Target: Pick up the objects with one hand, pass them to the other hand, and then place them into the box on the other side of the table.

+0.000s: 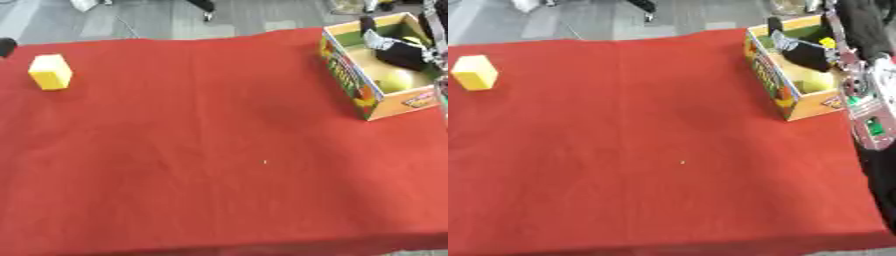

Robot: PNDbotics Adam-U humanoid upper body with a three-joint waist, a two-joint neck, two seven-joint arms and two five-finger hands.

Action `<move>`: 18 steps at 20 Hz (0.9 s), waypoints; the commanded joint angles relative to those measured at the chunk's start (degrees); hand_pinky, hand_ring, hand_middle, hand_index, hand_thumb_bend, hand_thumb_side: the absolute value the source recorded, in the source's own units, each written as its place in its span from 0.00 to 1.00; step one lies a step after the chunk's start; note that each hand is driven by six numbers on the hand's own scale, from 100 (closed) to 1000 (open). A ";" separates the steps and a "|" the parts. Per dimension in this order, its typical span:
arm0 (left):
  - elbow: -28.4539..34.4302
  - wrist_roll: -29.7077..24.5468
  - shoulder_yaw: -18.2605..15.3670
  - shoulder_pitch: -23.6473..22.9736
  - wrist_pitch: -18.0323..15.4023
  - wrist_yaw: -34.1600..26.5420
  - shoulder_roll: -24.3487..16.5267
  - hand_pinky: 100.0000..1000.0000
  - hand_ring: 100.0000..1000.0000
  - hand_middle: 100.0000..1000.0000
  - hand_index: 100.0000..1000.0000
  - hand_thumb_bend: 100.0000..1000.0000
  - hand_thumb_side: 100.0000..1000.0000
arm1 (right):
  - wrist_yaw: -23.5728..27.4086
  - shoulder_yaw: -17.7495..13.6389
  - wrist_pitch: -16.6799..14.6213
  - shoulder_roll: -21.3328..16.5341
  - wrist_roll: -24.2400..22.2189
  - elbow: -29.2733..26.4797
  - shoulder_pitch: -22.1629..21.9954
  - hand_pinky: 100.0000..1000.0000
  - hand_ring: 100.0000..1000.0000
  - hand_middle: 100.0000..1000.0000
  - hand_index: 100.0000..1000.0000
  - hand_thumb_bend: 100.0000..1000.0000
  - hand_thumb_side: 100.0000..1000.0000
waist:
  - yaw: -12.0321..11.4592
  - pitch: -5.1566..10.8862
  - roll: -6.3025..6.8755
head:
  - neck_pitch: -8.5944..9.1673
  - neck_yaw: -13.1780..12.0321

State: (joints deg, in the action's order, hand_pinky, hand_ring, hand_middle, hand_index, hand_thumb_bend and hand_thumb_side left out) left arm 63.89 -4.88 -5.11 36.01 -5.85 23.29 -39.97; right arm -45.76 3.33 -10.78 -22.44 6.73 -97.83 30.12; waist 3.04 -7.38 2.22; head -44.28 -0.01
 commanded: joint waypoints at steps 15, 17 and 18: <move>-31.90 25.60 -2.74 13.75 18.36 13.26 7.52 0.73 0.65 0.62 0.76 0.98 0.61 | 6.07 2.68 -3.02 5.56 -5.02 -9.77 -1.57 0.74 0.78 0.77 0.76 0.05 0.46 | 2.18 -0.18 -0.94 | 0.16 -1.84; -32.90 28.05 -2.60 13.69 18.85 11.54 7.34 0.72 0.64 0.62 0.75 0.98 0.61 | 6.26 2.73 -2.98 5.61 -5.06 -9.77 -1.55 0.74 0.78 0.77 0.76 0.04 0.46 | 2.23 -0.25 -0.86 | 0.16 -1.78; -33.40 28.90 -2.54 13.65 18.96 10.74 7.27 0.72 0.64 0.62 0.75 0.98 0.61 | 6.39 2.78 -2.97 5.63 -5.11 -9.74 -1.54 0.74 0.78 0.77 0.76 0.03 0.47 | 2.25 -0.29 -0.85 | 0.16 -1.75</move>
State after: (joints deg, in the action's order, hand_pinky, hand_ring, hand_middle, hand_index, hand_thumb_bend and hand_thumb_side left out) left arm 30.53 22.44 -7.24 48.37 12.80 35.11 -31.20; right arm -39.79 6.11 -13.80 -16.45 1.75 -106.14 27.86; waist 5.28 -7.63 1.83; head -44.28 -1.68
